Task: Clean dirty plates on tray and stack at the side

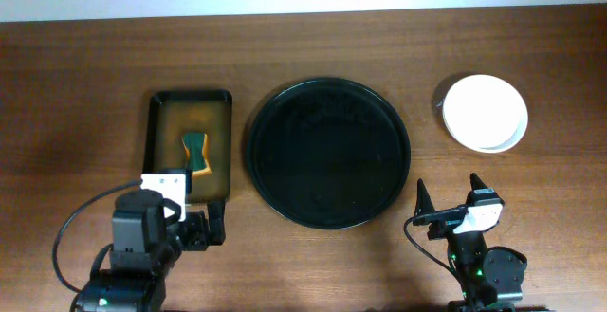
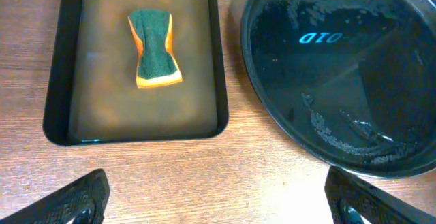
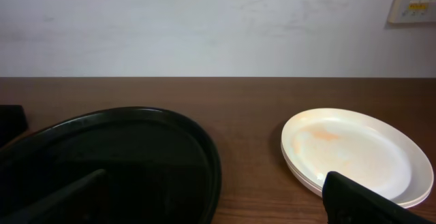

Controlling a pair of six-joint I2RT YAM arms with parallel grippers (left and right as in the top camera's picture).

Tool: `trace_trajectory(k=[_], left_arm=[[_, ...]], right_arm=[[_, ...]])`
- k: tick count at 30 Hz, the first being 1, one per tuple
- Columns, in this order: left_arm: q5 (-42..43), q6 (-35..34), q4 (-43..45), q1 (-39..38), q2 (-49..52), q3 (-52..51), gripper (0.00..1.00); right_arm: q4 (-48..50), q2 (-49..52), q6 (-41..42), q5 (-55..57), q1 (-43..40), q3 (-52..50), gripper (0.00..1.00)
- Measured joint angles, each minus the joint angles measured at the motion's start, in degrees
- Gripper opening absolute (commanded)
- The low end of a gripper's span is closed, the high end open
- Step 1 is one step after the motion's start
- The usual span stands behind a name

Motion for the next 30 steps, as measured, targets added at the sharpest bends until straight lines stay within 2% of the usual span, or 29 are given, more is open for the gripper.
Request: trace_trajectory(k=[3,5,6,7,8,9,12,15,30], left_arm=[[-0.50,0.02,5.33,0.00,-9.79,-6.49,0.99],[-0.48,0.00,18.99,0.00,-21.55,-21.29,0.99],[-0.52,0.00,29.57,0.00,-26.10,-27.82,0.99],[-0.48,0.00,36.15,-0.04,-29.64,-31.85,0.99],[-0.46,0.00,46.58,0.52,-32.94,-36.54,0.99],[-0.66,0.24,49.83,1.36,-36.24,-38.77,0.99],[-0.94,3.28,52.26,2.12,-37.48,-39.60,0.99],[-0.94,5.22,44.96,2.12,-37.62,-39.71,0.99],[-0.94,5.64,44.50,2.12,-37.64,-39.76,0.99]], right_arm=[[0.09,0.02,-0.04,0.07,0.00,0.00,0.99],[0.02,-0.02,0.02,0.24,0.00,-0.02,0.99],[0.02,-0.04,-0.02,0.26,0.00,-0.02,0.99],[0.02,-0.04,0.04,0.26,0.00,-0.02,0.98],[0.02,-0.11,0.02,0.24,0.00,-0.02,0.99],[0.02,-0.02,-0.02,0.24,0.00,-0.02,0.99],[0.02,0.00,-0.02,0.24,0.00,-0.02,0.99],[0.02,0.00,-0.09,0.26,0.00,-0.02,0.99],[0.02,0.00,-0.04,0.26,0.00,-0.02,0.99]])
